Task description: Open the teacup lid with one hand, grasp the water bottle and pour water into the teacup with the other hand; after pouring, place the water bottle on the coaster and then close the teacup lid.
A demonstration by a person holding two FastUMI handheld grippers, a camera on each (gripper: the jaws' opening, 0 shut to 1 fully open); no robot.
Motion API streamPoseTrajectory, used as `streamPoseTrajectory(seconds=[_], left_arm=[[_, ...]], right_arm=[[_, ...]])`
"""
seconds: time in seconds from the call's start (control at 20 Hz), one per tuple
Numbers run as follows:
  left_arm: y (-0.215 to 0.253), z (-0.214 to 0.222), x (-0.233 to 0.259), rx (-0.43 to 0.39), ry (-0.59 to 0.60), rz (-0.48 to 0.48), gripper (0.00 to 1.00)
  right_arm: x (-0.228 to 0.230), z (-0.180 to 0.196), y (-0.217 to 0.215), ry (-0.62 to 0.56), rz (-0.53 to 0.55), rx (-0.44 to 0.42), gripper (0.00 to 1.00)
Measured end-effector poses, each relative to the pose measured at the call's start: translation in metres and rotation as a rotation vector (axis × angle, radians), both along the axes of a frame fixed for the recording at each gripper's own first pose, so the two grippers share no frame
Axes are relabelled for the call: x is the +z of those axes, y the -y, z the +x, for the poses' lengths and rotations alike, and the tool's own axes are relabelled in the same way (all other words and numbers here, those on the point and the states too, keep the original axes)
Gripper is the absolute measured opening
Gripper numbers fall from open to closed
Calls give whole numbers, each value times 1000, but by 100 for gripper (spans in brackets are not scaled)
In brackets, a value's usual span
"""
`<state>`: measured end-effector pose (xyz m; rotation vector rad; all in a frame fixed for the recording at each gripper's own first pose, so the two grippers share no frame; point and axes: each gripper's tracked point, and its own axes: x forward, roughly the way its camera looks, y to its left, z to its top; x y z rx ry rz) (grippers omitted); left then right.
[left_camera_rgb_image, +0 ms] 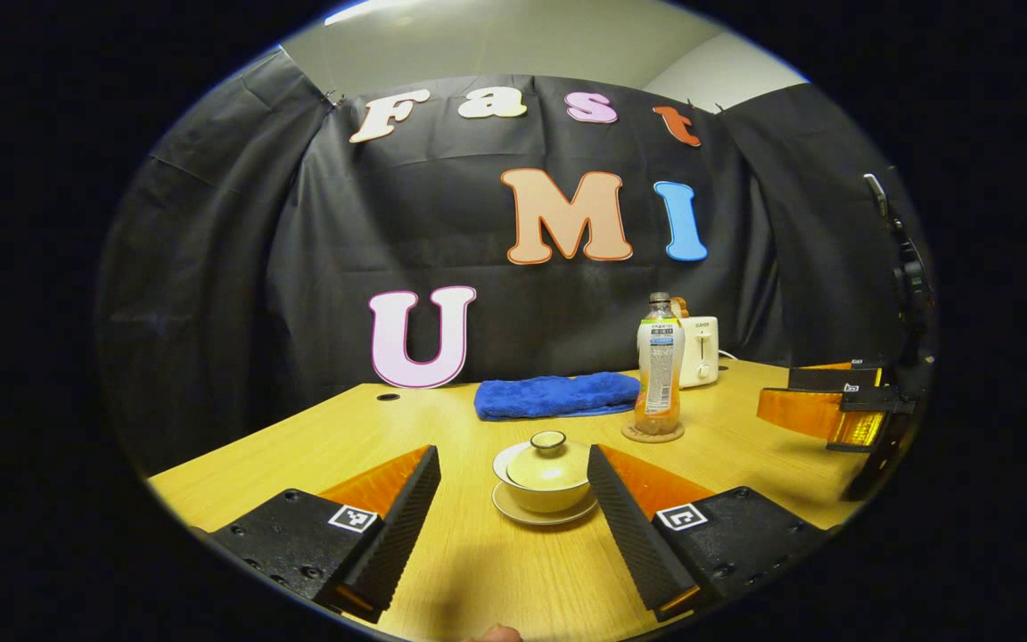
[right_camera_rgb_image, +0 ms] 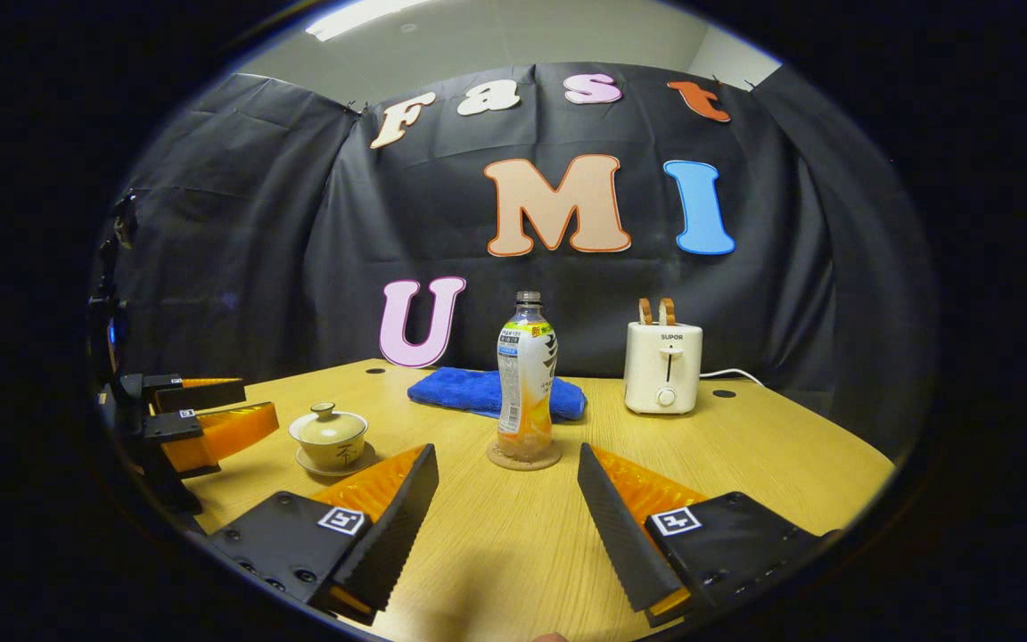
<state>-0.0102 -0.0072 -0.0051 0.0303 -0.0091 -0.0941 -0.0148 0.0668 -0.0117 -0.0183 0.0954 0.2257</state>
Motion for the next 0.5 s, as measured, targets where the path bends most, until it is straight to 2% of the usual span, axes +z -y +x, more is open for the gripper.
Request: streamPoseTrajectory(seconds=[0.05,0.1,0.15,0.3,0.4,0.45,0.5], left_arm=[[1,-2,1,0,4,-1,97],[1,-3,-1,-1,3,-1,100],[1,-3,1,-3,7,-5,97],[1,-3,1,-5,7,-11,97],[0,0,1,-7,4,-28,97],[-1,-1,-1,-3,-1,-45,97],[-1,-1,-1,-2,-2,-36,97]], right_arm=[[2,-4,1,7,8,-9,96],[3,-7,2,14,19,-15,99],[3,-9,2,18,26,-23,96],[-6,-12,8,13,25,-57,96],[-5,-14,15,30,30,-97,100],[-1,-14,19,47,38,-115,96],[3,-15,20,57,40,-130,99]])
